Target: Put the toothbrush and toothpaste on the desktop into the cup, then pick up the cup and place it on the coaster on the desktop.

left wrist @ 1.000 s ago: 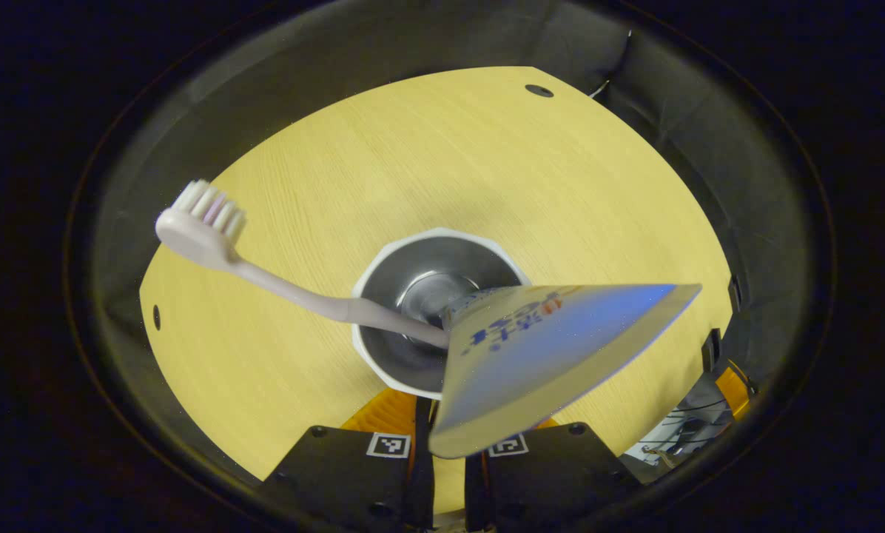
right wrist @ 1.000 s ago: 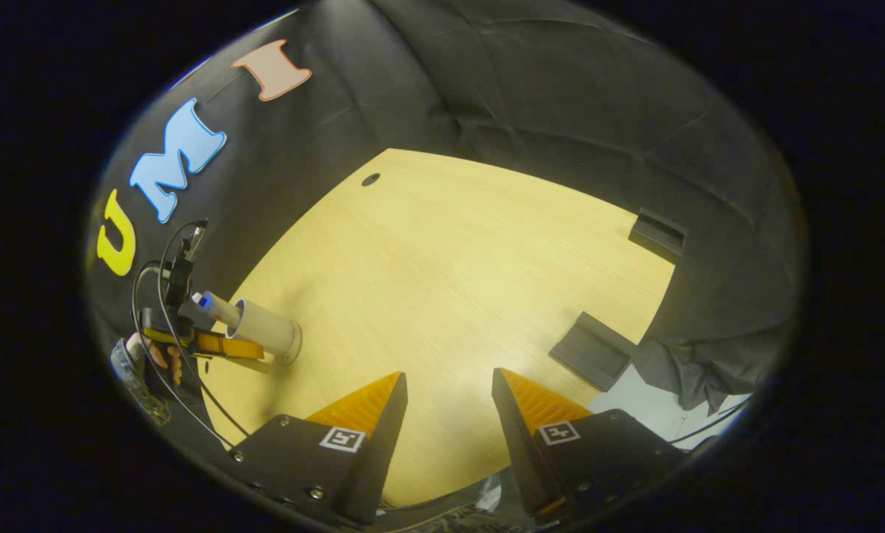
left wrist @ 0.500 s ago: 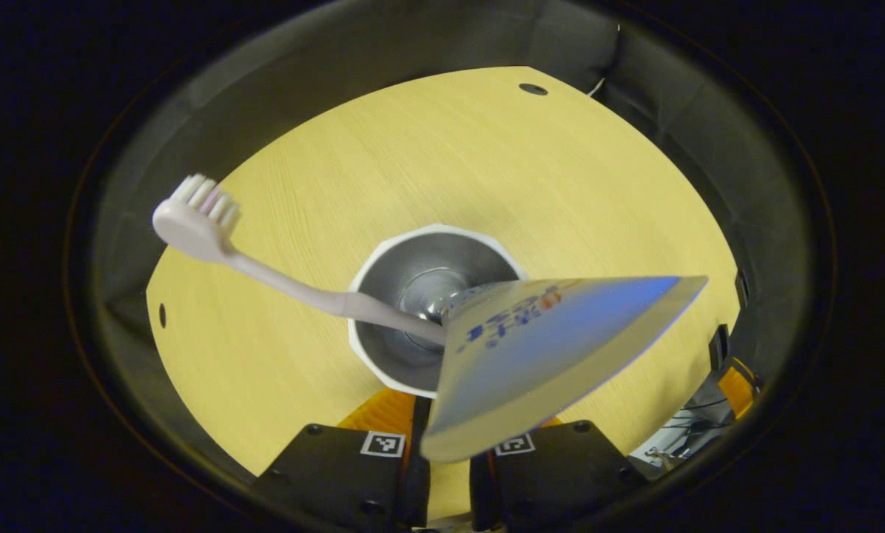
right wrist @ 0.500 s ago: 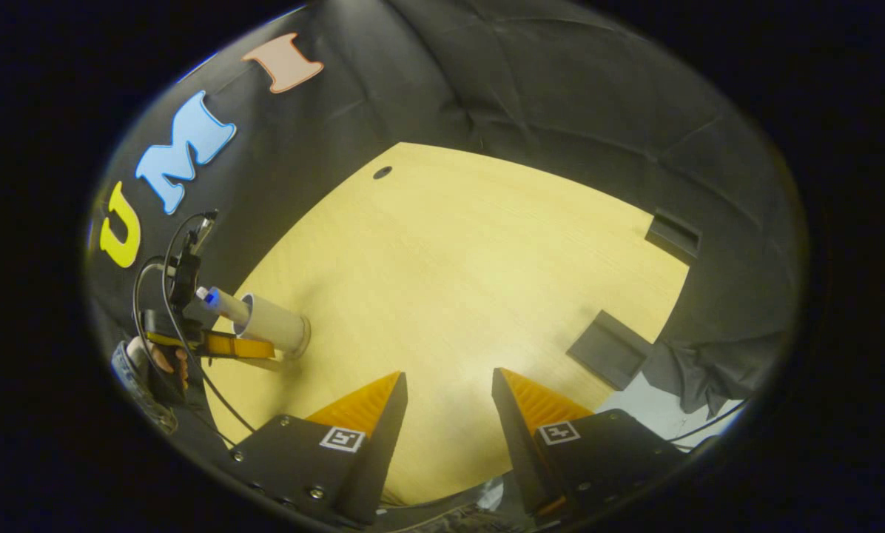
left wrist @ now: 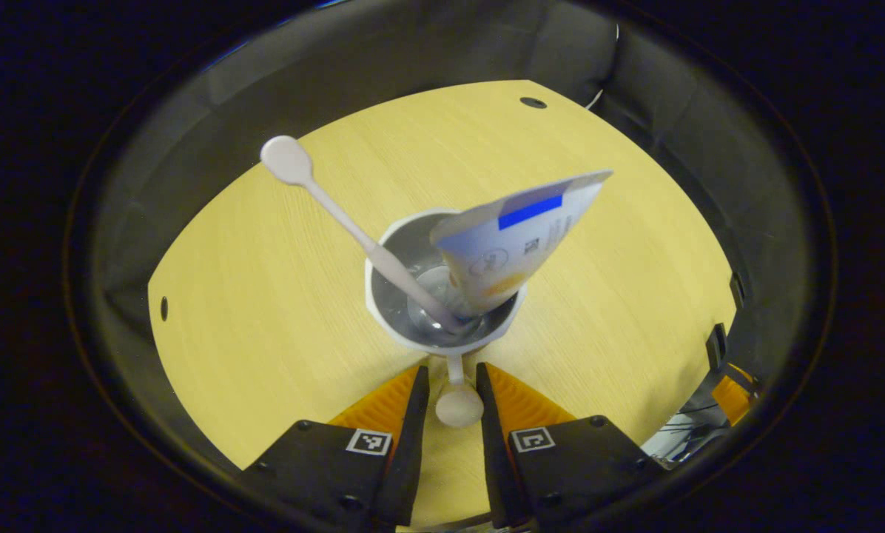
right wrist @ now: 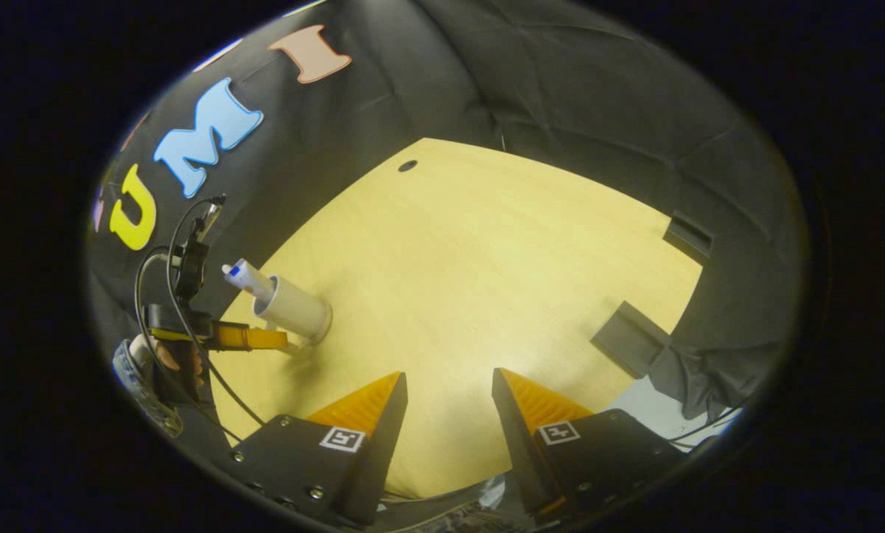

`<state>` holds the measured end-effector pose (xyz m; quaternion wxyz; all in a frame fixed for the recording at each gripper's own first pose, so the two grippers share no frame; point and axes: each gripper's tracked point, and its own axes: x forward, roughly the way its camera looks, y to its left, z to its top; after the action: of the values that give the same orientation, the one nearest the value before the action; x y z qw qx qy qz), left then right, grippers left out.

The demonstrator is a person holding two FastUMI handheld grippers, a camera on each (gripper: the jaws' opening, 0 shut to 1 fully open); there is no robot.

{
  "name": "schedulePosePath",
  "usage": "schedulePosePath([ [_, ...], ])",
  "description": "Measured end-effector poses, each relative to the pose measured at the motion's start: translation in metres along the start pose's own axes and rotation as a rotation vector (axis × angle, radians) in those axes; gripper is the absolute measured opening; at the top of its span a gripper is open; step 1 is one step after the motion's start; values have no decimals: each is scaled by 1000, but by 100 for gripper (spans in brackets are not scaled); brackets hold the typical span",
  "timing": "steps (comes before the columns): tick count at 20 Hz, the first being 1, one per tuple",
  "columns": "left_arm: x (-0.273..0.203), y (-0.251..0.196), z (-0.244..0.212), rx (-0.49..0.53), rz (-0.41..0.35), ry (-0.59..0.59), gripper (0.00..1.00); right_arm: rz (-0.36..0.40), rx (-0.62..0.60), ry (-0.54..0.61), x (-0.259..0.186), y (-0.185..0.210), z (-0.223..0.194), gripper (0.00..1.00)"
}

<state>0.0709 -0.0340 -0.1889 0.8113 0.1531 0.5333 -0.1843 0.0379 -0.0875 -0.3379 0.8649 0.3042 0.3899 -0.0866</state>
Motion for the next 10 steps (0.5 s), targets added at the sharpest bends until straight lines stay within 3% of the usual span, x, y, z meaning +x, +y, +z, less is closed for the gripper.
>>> schedulePosePath([
  [2,-33,19,-10,-18,-1,-34,53,22,-34,-5,-2,17,2,70],
  [3,-52,29,-15,-26,0,-55,36,36,-49,-5,-1,26,2,70],
  [4,-72,41,-21,-36,6,-73,36,55,-65,-1,-1,37,2,70],
  [6,-116,68,-32,-56,25,-121,62,97,-97,6,3,63,5,70],
  [8,-165,102,-49,-80,59,-152,62,143,-140,17,9,93,10,70],
  [9,-167,102,-55,-93,80,-172,61,162,-169,15,13,108,12,70],
  [10,-139,86,-61,-109,101,-195,62,180,-195,19,17,123,13,70],
])
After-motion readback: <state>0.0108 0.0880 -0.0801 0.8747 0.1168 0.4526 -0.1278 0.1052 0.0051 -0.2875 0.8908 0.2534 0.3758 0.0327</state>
